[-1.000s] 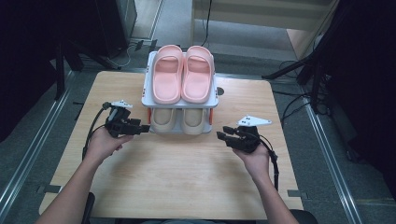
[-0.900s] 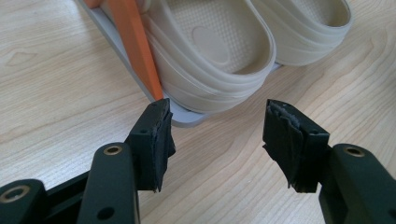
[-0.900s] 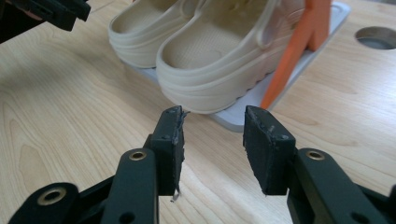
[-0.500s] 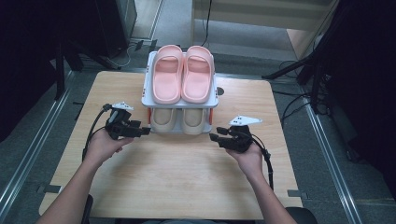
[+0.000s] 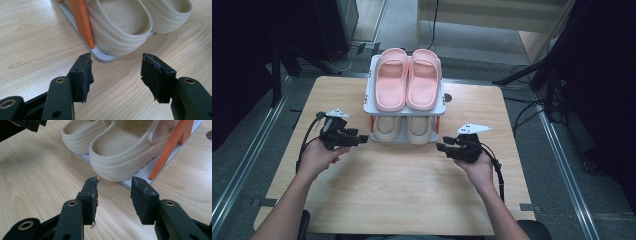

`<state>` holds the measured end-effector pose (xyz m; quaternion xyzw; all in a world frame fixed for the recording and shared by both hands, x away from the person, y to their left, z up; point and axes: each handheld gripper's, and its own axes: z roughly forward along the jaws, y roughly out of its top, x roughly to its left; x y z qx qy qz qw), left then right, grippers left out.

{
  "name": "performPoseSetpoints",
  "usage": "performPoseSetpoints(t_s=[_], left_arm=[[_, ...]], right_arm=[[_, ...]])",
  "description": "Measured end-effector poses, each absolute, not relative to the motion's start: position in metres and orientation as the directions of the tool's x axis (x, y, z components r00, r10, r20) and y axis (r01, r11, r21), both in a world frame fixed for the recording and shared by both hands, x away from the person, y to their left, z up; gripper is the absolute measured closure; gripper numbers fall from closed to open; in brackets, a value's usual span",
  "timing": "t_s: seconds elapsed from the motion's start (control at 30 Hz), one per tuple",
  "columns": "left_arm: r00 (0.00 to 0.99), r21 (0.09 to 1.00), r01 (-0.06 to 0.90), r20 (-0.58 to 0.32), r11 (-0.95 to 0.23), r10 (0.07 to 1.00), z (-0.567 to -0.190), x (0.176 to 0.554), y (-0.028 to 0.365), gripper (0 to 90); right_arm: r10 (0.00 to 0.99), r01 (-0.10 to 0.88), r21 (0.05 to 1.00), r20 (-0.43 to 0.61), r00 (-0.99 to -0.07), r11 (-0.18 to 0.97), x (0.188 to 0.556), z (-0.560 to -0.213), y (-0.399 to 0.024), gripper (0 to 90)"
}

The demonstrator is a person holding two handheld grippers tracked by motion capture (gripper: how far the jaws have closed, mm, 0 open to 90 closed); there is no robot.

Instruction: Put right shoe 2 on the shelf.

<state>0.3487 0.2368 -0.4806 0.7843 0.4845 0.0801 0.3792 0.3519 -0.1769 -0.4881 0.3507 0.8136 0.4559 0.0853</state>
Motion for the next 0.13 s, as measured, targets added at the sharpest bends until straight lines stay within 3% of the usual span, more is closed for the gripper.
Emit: performPoseSetpoints(t_s=[0.13], left_arm=[[0.526,0.676,0.696,-0.250,-0.243,0.813,-0.4813,0.3488,0.2361,41.3]], right_arm=[[0.651,0.490,0.807,0.182,-0.737,0.330,0.3519,-0.4868,-0.1785,59.1]])
